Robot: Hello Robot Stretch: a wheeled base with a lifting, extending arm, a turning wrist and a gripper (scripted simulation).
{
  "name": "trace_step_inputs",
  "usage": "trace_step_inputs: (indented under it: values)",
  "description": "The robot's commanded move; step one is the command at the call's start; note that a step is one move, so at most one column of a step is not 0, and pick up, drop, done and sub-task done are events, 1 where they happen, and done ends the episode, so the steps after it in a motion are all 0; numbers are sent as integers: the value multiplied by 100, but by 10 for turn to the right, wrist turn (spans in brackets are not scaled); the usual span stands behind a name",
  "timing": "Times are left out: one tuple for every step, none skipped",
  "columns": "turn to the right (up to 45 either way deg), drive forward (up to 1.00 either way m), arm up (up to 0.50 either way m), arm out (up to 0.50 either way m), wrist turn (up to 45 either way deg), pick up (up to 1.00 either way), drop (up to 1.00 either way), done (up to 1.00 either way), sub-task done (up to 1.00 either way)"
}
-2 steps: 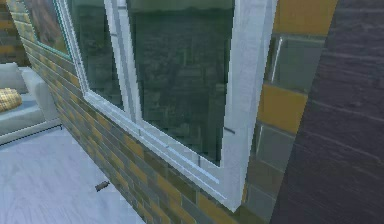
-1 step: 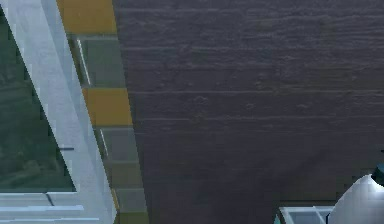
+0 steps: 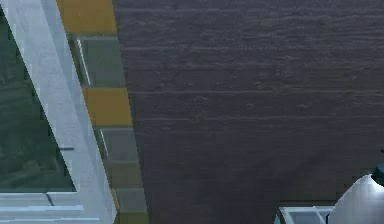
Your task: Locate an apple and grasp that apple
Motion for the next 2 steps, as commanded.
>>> trace_step_inputs:
  values:
    - [30,0,0,0,0,0,0,0,0]
    - [450,0,0,0,0,0,0,0,0]
